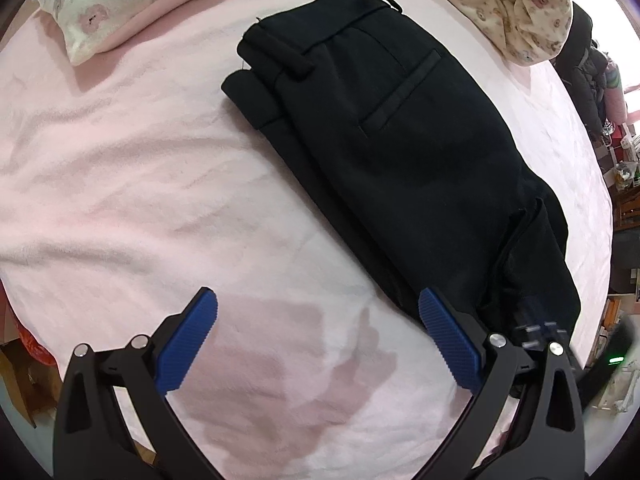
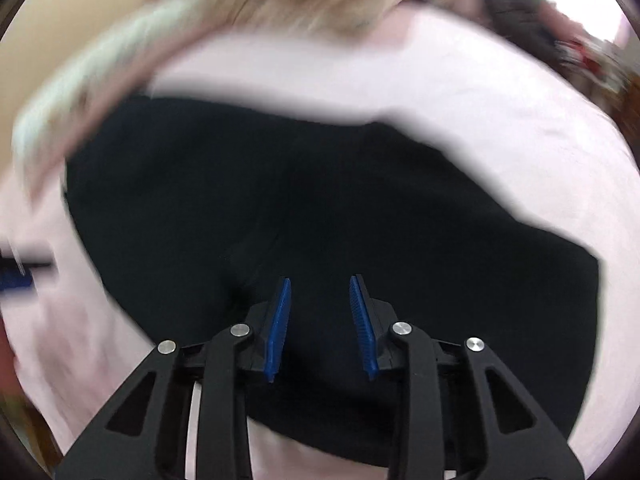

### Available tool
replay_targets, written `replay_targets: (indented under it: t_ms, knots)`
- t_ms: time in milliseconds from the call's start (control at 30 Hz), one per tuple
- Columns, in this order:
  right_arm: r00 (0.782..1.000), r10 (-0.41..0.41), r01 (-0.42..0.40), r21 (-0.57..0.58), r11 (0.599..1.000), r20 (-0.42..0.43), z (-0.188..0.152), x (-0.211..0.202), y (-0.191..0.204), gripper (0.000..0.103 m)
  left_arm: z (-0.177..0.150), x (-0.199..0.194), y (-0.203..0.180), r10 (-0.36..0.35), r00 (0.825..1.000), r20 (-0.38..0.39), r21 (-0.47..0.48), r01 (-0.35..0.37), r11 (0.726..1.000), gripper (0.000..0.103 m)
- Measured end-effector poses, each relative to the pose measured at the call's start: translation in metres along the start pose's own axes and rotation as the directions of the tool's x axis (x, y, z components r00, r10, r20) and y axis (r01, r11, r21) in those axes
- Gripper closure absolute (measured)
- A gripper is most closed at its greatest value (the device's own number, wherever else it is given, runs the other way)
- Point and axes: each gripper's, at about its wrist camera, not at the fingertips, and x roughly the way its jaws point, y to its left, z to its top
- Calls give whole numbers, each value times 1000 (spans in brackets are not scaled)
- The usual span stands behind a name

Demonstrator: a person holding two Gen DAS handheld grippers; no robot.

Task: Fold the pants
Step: 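Grasp the trouser waistband with the left gripper while the right gripper holds the leg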

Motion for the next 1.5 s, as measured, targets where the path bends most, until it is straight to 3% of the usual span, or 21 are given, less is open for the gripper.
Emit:
replay_targets:
  t_ms: [67,133,167,233,267,333,433,567,733,867,933,1100,1167,1200,1233,1267,1300,1333,1367,1433,1500]
  knots:
    - [999,-5,5,-6,1000,33,1,-7,3,89,3,1,0,-11,1000,-1,-8,11,1000,2]
    - [996,10,-17,74,997,90,1,-23,-6,87,6,1,3,-40,999,8,-23,40,999,2]
    - [996,16,-22,73,997,84,-1,-22,-6,85,8,2,7,-68,998,7,-40,68,997,2]
    - [999,23,-23,-3,1000,-28,-5,-3,1,83,14,7,14,-126,992,-11,-87,125,988,2]
    - [999,32,-32,4,999,-2,-7,-9,-3,83,18,12,20,-187,982,-24,-136,182,974,2]
    - [998,49,-52,61,997,42,-4,-24,-15,81,27,19,32,-306,952,-25,-229,292,929,2]
    - [995,51,-64,151,986,87,-2,-46,-38,57,45,32,56,-481,875,55,-381,464,800,2]
    - [993,77,-91,165,982,89,-7,-61,-50,53,67,48,69,-517,849,111,-450,506,735,2]
    - [990,114,-128,184,975,83,-5,-63,-54,53,84,57,70,-519,844,135,-451,519,726,2]
    - [988,139,-149,172,974,68,-4,-62,-48,53,98,56,65,-570,803,174,-427,583,692,2]
    - [987,148,-157,164,974,63,2,-57,-42,53,101,61,66,-576,800,170,-435,585,684,2]
    - [985,165,-170,150,974,42,-2,-53,-37,53,98,67,73,-617,758,208,-433,638,637,2]
    - [985,170,-173,147,974,31,-3,-50,-33,53,96,64,70,-607,765,214,-403,635,659,7]
    - [984,174,-176,146,974,23,-4,-48,-32,53,94,63,69,-593,776,214,-389,624,678,19]
    - [984,179,-179,145,973,16,-5,-47,-31,53,91,63,69,-577,789,214,-380,611,694,41]
    - [983,181,-181,145,973,11,-6,-46,-29,53,88,65,70,-547,811,206,-386,581,717,53]
    - [983,185,-184,146,972,4,-7,-45,-28,53,84,68,76,-545,810,216,-404,583,705,61]
    - [982,189,-187,147,971,1,-7,-45,-26,53,80,72,82,-562,793,236,-430,604,671,64]
    - [981,193,-190,145,971,0,-8,-45,-25,53,79,73,83,-565,788,243,-436,609,662,65]
    - [981,195,-194,140,971,0,-9,-46,-22,53,81,71,80,-551,799,240,-419,598,683,69]
    - [980,200,-197,139,970,-2,-9,-46,-21,51,81,70,79,-558,792,247,-413,607,679,76]
